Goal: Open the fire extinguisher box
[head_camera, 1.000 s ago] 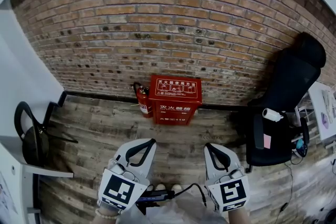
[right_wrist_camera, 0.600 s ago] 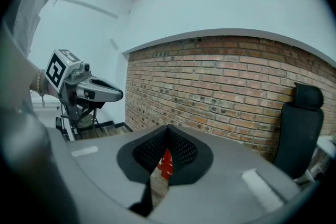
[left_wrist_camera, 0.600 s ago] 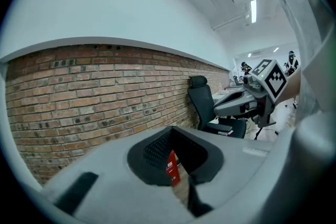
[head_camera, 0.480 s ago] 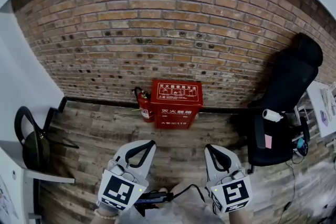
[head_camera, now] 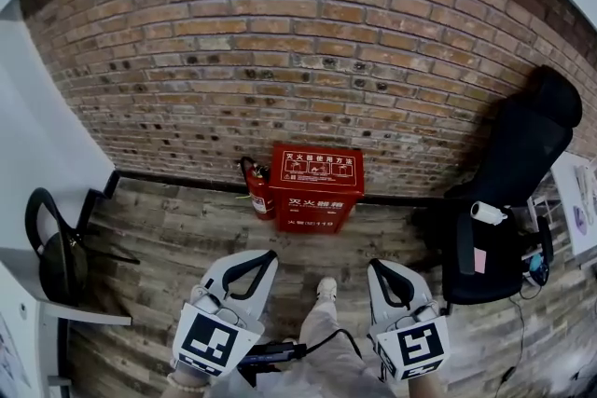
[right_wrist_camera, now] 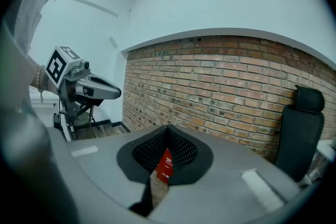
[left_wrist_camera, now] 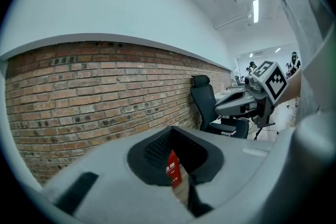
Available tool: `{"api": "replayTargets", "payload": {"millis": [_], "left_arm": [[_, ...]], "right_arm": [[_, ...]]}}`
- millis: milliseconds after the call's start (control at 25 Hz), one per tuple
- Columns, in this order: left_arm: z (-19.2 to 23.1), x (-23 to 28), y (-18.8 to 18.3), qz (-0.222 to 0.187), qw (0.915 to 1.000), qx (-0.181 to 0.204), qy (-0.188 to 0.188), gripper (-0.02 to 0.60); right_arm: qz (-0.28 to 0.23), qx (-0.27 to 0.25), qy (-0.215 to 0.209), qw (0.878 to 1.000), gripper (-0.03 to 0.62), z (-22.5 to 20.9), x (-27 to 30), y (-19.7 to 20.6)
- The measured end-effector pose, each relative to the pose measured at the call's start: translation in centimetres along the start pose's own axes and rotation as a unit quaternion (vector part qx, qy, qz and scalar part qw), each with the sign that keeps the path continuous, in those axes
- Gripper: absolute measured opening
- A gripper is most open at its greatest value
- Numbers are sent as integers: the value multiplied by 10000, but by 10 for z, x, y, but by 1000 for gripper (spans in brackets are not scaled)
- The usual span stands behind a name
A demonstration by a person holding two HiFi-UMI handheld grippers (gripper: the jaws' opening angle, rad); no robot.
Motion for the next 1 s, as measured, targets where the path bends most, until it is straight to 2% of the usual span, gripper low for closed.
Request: {"api": "replayTargets", "payload": {"millis": [560, 1000], "left_arm": [[22, 111, -2, 402, 9989, 146, -182, -5], [38, 206, 3, 837, 9953, -139, -458, -5]], "right_arm": [[190, -29, -411, 9990, 2, -104, 80, 3], [565, 61, -946, 9939, 2, -192, 143, 18]]}}
Point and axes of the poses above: the fingertips, and each gripper's own axes: x forward along the fingers, z to its left, y out of its underside, the point moved 10 cm from there along -x, backward along the fingers, and after that the axes turned 12 degrees about -y, right-handed, at the moved point
